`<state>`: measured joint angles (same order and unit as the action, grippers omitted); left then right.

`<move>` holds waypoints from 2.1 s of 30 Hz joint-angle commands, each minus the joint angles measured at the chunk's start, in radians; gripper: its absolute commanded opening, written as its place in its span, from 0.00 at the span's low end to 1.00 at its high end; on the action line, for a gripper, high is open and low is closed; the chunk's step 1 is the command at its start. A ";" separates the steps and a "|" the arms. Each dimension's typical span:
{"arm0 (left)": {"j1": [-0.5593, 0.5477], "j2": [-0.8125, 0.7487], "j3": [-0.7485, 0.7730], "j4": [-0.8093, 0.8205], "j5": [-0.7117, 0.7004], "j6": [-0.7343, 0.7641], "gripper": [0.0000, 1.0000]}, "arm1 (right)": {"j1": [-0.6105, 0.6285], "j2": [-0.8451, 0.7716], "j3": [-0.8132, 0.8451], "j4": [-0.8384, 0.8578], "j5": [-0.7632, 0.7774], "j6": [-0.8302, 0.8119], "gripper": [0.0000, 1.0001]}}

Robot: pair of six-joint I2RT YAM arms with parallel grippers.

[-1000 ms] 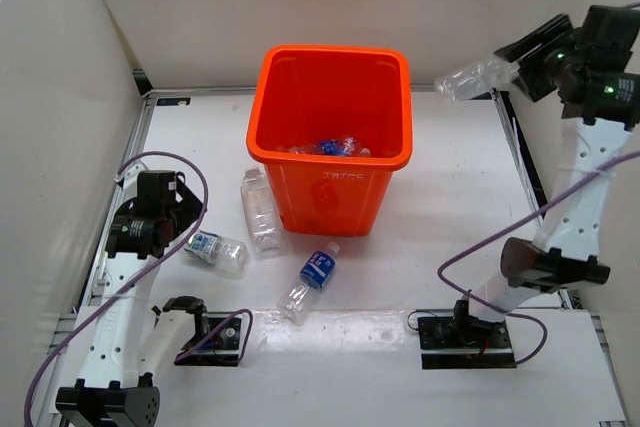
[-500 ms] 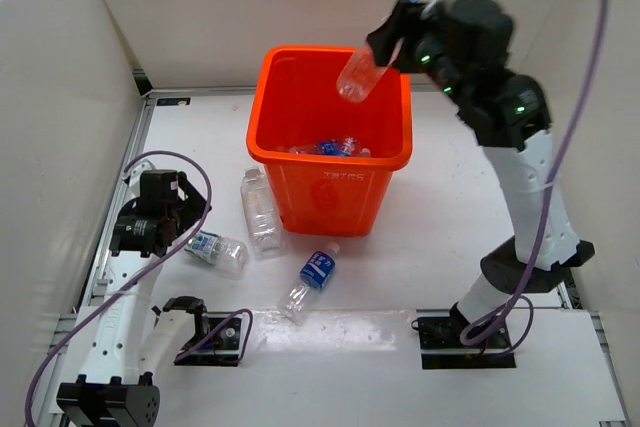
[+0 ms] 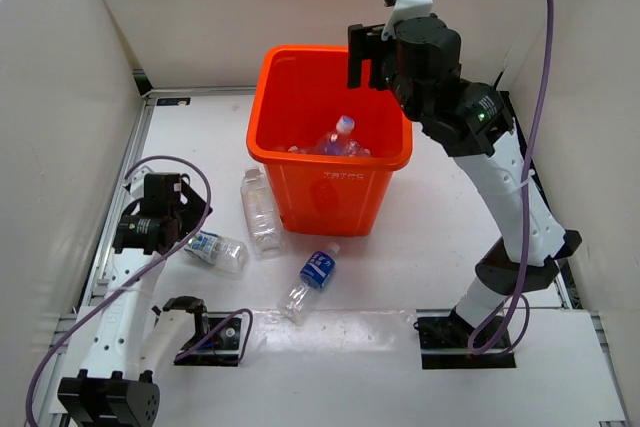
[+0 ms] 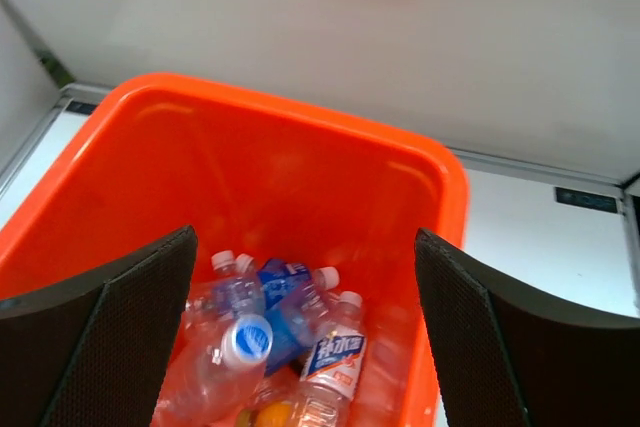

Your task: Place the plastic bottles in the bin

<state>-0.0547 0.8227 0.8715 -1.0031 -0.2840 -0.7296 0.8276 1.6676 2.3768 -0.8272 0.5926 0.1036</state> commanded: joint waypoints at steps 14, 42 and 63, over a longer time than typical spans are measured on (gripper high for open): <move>0.012 0.150 -0.089 0.060 0.141 -0.169 1.00 | -0.145 -0.080 -0.004 -0.091 -0.031 0.186 0.90; 0.228 0.309 -0.181 0.136 0.289 -0.357 0.75 | -0.556 -0.184 -0.205 -0.102 -0.520 0.415 0.90; 0.093 0.688 1.174 0.520 0.428 0.142 0.78 | -0.588 -0.169 -0.243 -0.089 -0.617 0.433 0.90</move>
<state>0.1059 1.4773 1.9633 -0.5877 0.0452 -0.6861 0.2440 1.5120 2.1448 -0.9607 -0.0036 0.5426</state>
